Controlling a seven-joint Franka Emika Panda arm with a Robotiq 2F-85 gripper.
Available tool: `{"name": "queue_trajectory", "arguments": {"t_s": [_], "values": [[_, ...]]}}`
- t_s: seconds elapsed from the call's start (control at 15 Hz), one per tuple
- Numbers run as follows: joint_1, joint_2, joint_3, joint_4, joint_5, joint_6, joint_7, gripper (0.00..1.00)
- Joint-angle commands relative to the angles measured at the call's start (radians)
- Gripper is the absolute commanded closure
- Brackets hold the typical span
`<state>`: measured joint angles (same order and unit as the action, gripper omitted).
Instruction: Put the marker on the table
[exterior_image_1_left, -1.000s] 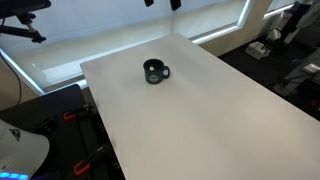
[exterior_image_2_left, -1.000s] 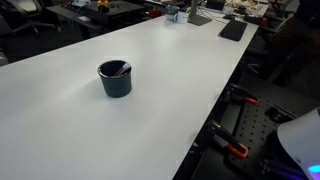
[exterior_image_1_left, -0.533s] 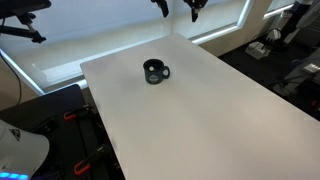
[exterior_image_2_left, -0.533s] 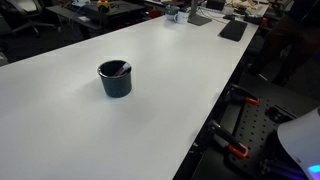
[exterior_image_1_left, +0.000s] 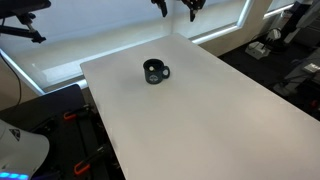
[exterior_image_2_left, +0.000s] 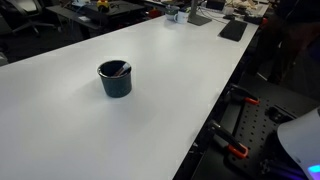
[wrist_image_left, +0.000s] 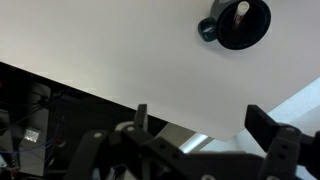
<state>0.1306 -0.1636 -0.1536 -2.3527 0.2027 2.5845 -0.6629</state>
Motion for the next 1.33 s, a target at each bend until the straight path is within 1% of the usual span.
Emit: {"name": "queue_trajectory", "arguments": {"t_s": [0.0,0.13,0.27,0.4,0.53,0.87,1.27], "values": [[-0.005,0.065,0.001,0.034,0.112,0.000,-0.098,0.00],[-0.007,0.116,0.001,0.059,0.212,-0.011,-0.187,0.00],[-0.030,0.168,0.018,0.091,0.294,-0.035,-0.259,0.00],[-0.059,0.225,0.041,0.130,0.346,-0.064,-0.307,0.00],[-0.092,0.284,0.074,0.175,0.371,-0.111,-0.342,0.00],[-0.153,0.411,0.163,0.288,0.322,-0.226,-0.356,0.00],[-0.159,0.539,0.241,0.408,0.216,-0.319,-0.320,0.00]]}}
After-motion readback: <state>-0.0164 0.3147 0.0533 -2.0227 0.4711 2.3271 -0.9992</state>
